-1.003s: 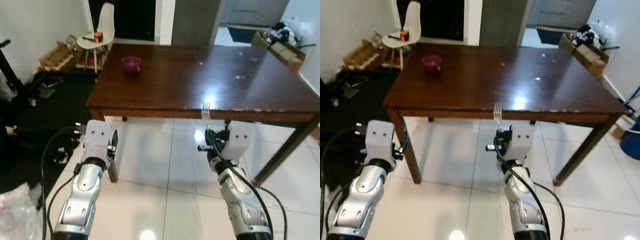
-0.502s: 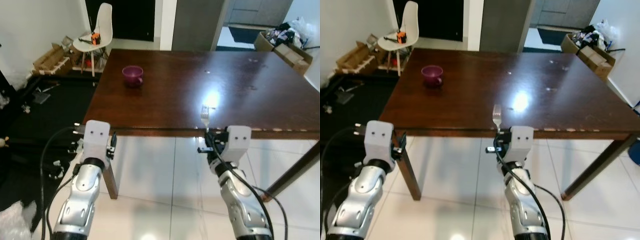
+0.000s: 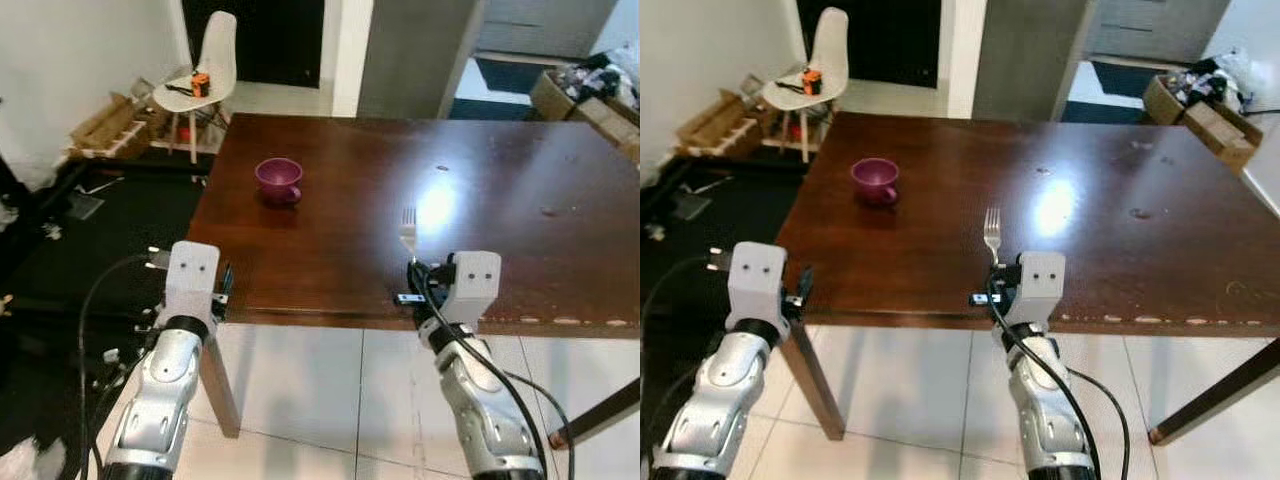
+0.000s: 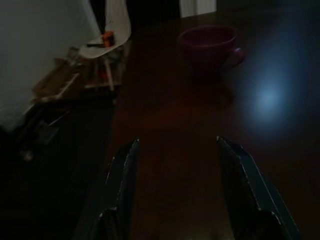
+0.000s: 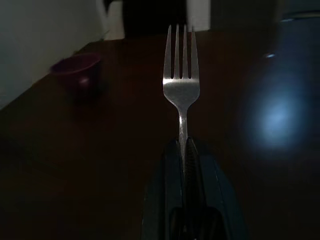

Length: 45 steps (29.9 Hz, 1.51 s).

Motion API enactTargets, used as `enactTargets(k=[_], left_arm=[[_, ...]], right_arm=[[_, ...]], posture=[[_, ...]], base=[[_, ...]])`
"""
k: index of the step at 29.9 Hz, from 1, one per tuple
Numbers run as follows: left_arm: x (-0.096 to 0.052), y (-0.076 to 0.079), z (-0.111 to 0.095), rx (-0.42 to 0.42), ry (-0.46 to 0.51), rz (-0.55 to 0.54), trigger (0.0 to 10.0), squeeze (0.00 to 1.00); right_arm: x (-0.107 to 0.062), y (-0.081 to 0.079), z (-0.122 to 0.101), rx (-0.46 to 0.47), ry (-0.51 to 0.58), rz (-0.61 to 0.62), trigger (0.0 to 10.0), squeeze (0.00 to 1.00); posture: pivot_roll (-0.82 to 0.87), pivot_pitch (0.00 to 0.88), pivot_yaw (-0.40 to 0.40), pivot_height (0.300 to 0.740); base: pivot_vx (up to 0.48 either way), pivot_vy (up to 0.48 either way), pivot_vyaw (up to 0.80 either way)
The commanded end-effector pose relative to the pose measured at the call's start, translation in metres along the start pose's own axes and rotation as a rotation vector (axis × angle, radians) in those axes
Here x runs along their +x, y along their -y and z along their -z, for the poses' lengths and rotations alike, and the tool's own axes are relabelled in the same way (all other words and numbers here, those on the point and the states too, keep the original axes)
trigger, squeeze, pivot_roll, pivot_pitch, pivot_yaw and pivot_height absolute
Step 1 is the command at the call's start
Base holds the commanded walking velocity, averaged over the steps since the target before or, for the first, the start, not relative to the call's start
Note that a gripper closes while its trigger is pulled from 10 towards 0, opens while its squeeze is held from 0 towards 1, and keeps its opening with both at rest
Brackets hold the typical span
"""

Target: Setting the table

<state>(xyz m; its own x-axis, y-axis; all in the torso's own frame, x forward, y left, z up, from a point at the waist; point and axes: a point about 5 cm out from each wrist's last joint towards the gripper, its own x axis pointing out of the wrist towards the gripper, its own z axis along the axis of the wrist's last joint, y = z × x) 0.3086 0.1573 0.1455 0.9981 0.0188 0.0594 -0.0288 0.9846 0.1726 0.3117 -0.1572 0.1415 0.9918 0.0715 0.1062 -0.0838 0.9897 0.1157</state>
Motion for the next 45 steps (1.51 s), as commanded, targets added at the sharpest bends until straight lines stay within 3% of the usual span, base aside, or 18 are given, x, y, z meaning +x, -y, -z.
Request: enactTargets(k=[1,16,28,36,45], left_arm=[[-0.002,0.004,0.001,0.005,-0.001,0.021,10.0,0.00],[-0.006,0.010,-0.004,-0.031,0.032,0.065,10.0,0.00],[-0.004,0.008,0.000,0.012,-0.015,0.083,10.0,0.00],[0.002,-0.020,-0.007,0.089,-0.039,0.085,10.0,0.00],[-0.005,-0.031,-0.013,0.112,-0.038,0.090,10.0,0.00]], right_arm=[[-0.001,0.004,0.002,-0.005,-0.010,0.016,10.0,0.00],[-0.003,0.004,0.004,-0.005,-0.022,0.011,10.0,0.00],[-0.001,0.005,0.011,-0.012,-0.067,0.012,10.0,0.00],[0.022,0.009,0.028,-0.012,-0.242,0.014,10.0,0.00],[0.033,0.019,0.027,-0.009,-0.260,0.029,10.0,0.00]], posture=[[-0.03,0.002,0.062,0.740],[-0.03,0.005,0.065,0.740],[-0.03,0.016,0.076,0.740],[0.03,0.060,0.098,0.740],[0.07,0.079,0.110,0.740]], base=[[0.424,0.000,0.00],[0.045,0.000,0.00],[0.000,0.000,0.00],[0.000,0.000,0.00],[0.000,0.000,0.00]])
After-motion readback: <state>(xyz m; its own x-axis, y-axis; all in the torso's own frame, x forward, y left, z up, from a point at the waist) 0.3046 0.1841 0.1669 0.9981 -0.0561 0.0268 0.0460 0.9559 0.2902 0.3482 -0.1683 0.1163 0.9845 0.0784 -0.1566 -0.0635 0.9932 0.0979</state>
